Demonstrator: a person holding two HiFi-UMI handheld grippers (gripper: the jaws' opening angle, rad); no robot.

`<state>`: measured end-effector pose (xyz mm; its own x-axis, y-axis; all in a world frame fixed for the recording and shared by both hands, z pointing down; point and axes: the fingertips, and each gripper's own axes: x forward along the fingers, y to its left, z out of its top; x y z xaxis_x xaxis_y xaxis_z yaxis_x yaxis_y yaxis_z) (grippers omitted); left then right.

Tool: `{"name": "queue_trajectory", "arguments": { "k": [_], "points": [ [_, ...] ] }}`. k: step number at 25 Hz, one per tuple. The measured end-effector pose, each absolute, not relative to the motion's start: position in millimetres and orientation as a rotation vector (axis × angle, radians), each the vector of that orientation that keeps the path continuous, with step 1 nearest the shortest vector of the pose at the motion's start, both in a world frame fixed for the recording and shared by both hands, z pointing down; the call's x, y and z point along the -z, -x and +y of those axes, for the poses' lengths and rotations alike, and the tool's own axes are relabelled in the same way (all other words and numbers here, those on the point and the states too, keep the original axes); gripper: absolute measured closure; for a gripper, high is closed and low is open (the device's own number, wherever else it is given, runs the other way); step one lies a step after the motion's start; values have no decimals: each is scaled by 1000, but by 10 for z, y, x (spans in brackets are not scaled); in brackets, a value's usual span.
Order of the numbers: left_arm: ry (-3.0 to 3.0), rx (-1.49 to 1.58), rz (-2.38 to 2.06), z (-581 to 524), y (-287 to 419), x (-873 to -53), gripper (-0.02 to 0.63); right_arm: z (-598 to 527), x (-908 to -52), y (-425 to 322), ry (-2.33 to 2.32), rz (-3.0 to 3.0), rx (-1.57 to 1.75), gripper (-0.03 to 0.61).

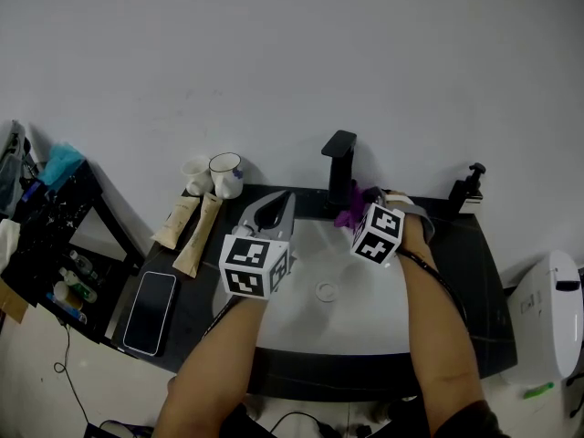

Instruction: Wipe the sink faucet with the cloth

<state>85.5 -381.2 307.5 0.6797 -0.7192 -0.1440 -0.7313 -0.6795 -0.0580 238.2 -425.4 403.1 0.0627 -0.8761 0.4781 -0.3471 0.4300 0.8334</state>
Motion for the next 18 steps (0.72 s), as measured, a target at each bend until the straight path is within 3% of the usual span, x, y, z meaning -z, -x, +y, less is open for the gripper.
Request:
{"name": "queue_trajectory", "arguments": {
  "k": [13, 15, 18],
  "points": [
    [2731, -205, 1243, -3853, -759, -2969, 597, -4055, -3831, -2351, -1672, -1772, 377, 525],
    [2696, -226, 1286, -3861, -662, -2917, 597, -3968, -3724, -2252, -1823, -1938, 134, 525],
    [2630, -302, 1400, -3875, -338, -2784, 597, -3814, -3854, -1889, -1947, -2241, -489, 523]
  ]
}}
